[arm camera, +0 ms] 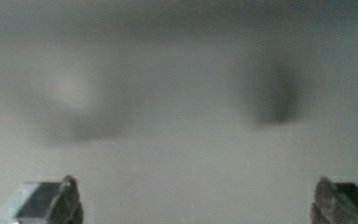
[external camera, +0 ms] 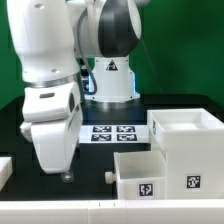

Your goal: Assemble drawer

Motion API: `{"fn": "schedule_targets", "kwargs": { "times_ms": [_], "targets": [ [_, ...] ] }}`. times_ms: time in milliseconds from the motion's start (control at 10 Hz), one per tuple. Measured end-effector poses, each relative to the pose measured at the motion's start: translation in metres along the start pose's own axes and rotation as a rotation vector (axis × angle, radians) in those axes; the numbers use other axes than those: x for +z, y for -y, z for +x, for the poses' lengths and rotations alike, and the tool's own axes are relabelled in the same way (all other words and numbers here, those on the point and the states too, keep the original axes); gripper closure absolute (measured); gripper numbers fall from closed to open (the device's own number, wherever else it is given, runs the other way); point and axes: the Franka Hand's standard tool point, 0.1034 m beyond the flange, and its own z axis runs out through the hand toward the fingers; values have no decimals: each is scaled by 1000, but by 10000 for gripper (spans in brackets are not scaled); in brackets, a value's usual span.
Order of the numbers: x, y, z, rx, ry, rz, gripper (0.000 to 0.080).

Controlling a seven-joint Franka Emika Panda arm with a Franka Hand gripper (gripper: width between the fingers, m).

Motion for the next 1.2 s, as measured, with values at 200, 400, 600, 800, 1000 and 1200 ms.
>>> {"fn": "schedule_targets", "kwargs": {
  "times_ms": [200, 400, 600, 800, 1000, 1200],
  "targets": [
    [7, 4, 24, 25, -14, -3, 150],
    [10, 6, 44, 40, -26, -4, 150],
    [11, 10, 65, 59, -37, -5, 150],
    [12, 16, 74, 69, -40, -5, 150],
    [14, 18, 73, 72, -40, -2, 150],
    [14, 18, 72, 74, -40, -1, 150]
  ]
}}
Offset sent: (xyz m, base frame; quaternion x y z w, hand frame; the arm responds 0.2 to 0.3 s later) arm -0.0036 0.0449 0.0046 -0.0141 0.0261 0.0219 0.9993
